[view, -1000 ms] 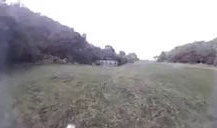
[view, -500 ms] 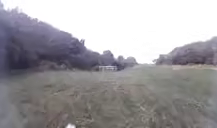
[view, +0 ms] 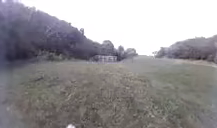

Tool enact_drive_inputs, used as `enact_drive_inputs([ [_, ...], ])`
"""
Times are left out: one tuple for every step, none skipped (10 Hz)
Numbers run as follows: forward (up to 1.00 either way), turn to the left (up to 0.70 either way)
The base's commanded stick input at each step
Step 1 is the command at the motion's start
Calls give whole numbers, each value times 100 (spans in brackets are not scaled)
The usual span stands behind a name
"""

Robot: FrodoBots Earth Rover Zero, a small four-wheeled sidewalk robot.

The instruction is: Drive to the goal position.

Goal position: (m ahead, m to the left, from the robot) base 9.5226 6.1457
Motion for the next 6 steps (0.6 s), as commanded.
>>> enact_drive_inputs([
  [70,0],
  [70,0],
  [70,0],
  [70,0],
  [70,0],
  [70,0],
])
